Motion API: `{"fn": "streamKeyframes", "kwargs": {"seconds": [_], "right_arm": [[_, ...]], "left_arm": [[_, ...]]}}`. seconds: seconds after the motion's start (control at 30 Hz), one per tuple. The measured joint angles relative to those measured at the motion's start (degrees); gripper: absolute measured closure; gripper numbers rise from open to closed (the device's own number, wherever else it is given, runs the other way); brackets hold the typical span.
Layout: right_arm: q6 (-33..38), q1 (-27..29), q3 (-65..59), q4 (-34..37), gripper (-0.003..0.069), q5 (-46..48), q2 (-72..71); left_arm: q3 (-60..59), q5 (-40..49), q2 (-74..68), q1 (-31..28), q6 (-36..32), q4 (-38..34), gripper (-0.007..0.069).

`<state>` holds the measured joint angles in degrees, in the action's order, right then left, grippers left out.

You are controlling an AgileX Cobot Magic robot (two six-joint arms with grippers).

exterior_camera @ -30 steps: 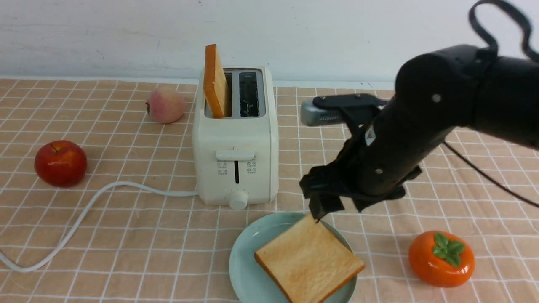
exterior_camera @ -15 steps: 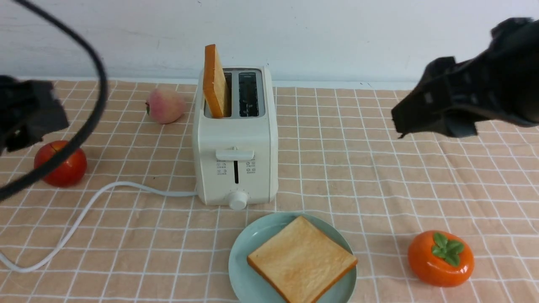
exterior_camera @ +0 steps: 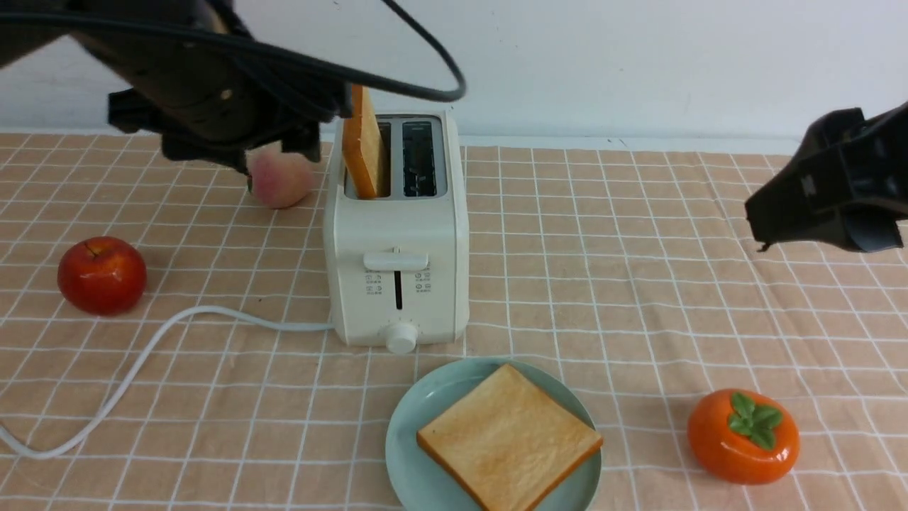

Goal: Take toasted bread from bread machine on light coffee tablecloth place on plate.
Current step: 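Reach for a toast slice standing in the toaster with the left gripper, then place the slice of bread on the plate with the left gripper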

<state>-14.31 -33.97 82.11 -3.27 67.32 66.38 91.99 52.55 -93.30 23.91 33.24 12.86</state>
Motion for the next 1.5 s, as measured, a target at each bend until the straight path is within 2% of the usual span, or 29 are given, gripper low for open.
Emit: {"fn": "streamKeyframes", "kwargs": {"seconds": [0.27,0.43,0.57,0.67,0.7,0.73,0.8,0.93,1.13,1.3,1.33,1.43,1.47,1.5], "right_arm": [[-0.16,0.00,0.00,-1.68,0.0141,2.60,0.00],[-0.42,0.00,0.00,-2.28,0.0141,3.44,0.00],[-1.54,0.00,0.00,-2.94,0.0143,4.59,0.00],[-1.75,0.00,0.00,-3.35,0.0142,4.87,0.00],[-1.75,0.00,0.00,-3.35,0.0142,4.87,0.00],[-1.75,0.00,0.00,-3.35,0.0142,4.87,0.00],[-1.75,0.00,0.00,-3.35,0.0142,4.87,0.00],[-1.75,0.00,0.00,-3.35,0.0142,4.87,0.00],[-1.75,0.00,0.00,-3.35,0.0142,4.87,0.00],[-1.75,0.00,0.00,-3.35,0.0142,4.87,0.00],[-1.75,0.00,0.00,-3.35,0.0142,4.87,0.00],[-1.87,0.00,0.00,-3.35,0.0142,4.87,0.00],[-1.87,0.00,0.00,-3.35,0.0142,4.87,0.00],[-1.87,0.00,0.00,-3.35,0.0142,4.87,0.00]], "left_arm": [[11.92,-2.43,-11.30,1.02,2.01,2.46,0.0137],[13.08,-5.77,-15.36,1.04,1.81,2.51,0.0160],[13.08,-6.69,-17.45,1.04,1.81,2.85,0.0260],[13.08,-6.80,-17.72,1.04,1.81,3.30,0.0403],[13.08,-6.87,-17.64,1.04,1.81,3.47,0.0423],[13.08,-6.81,-17.26,1.04,1.81,4.48,0.0508],[13.08,-6.58,-16.18,1.04,1.81,5.93,0.0555],[14.41,-4.17,-12.65,1.09,1.81,7.09,0.0555],[17.16,1.28,1.45,1.09,1.01,6.58,0.0555],[17.59,13.24,12.10,1.09,-8.00,-1.02,0.0555],[17.52,13.24,12.32,1.09,-8.00,-1.51,0.0555],[13.37,17.40,14.80,1.02,-17.90,-12.51,0.0555],[12.55,17.54,14.93,1.02,-19.26,-14.18,0.0555],[8.58,17.59,14.99,1.02,-25.35,-21.46,0.0555]]}}
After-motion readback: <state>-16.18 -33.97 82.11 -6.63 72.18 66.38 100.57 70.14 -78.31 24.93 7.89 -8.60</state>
